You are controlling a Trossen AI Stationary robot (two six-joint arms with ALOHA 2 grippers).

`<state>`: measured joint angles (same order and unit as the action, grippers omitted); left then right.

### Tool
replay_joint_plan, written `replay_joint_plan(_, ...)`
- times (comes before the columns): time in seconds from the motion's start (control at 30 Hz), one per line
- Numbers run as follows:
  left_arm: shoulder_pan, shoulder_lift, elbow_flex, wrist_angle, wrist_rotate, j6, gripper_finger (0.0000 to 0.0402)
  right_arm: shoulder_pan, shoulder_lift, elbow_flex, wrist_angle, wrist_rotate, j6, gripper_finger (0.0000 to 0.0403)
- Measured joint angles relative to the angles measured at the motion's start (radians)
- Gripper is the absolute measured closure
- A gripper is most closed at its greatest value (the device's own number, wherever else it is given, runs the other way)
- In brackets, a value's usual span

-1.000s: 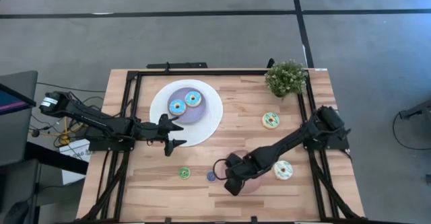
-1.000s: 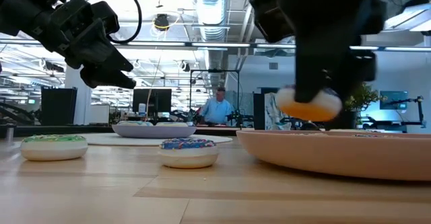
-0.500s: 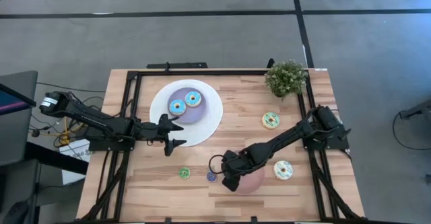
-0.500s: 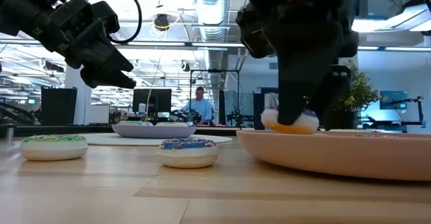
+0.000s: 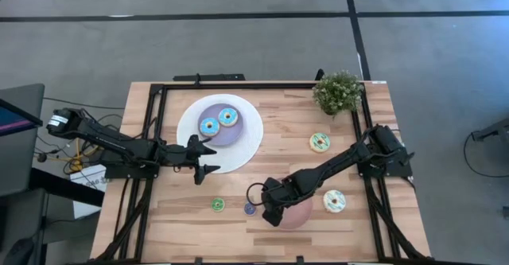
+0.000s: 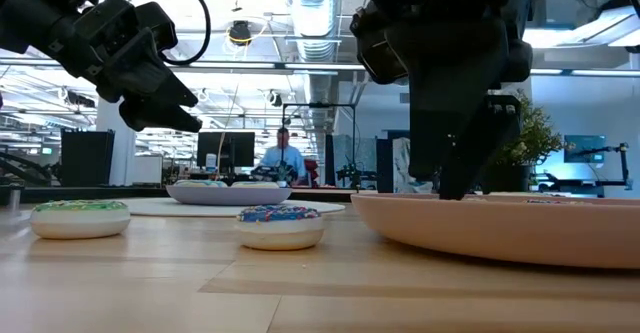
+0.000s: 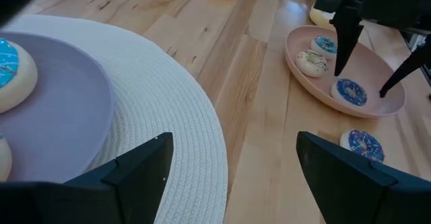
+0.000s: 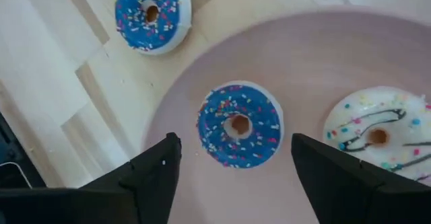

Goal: Pick & Place donuts
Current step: Put the small blue donut on the pink plate, then put the big light green donut on the purple plate

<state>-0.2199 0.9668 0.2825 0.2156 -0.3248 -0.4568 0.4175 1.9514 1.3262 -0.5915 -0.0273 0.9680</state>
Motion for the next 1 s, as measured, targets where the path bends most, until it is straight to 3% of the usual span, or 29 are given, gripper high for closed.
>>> replay_joint_plan(0.2, 0.000, 0.000, 0.000, 0.000, 0.000, 0.000, 0.0093, -0.009, -0.026, 0.027, -0.066, 0.017, -0.036, 0.0127)
replay_joint_plan(0.43, 0.000, 0.000, 0.000, 0.005, 0.000, 0.000, 0.0093, -0.030, -0.152, 0.043, -0.173, 0.036, -0.079, 0.0128)
replay_joint_plan(0.77, 0.000, 0.000, 0.000, 0.000, 0.000, 0.000, 0.0093, 0.027, -0.359, 0.043, -0.550, 0.242, 0.054, 0.0129)
replay_joint_plan(0.87, 0.000, 0.000, 0.000, 0.001, 0.000, 0.000, 0.0093, 0.061, -0.398, -0.010, -0.674, 0.285, 0.154, 0.0129)
replay_joint_plan(1.0, 0.000, 0.000, 0.000, -0.003, 0.000, 0.000, 0.0093, 0.092, -0.480, -0.199, -0.666, 0.247, 0.287, 0.0129)
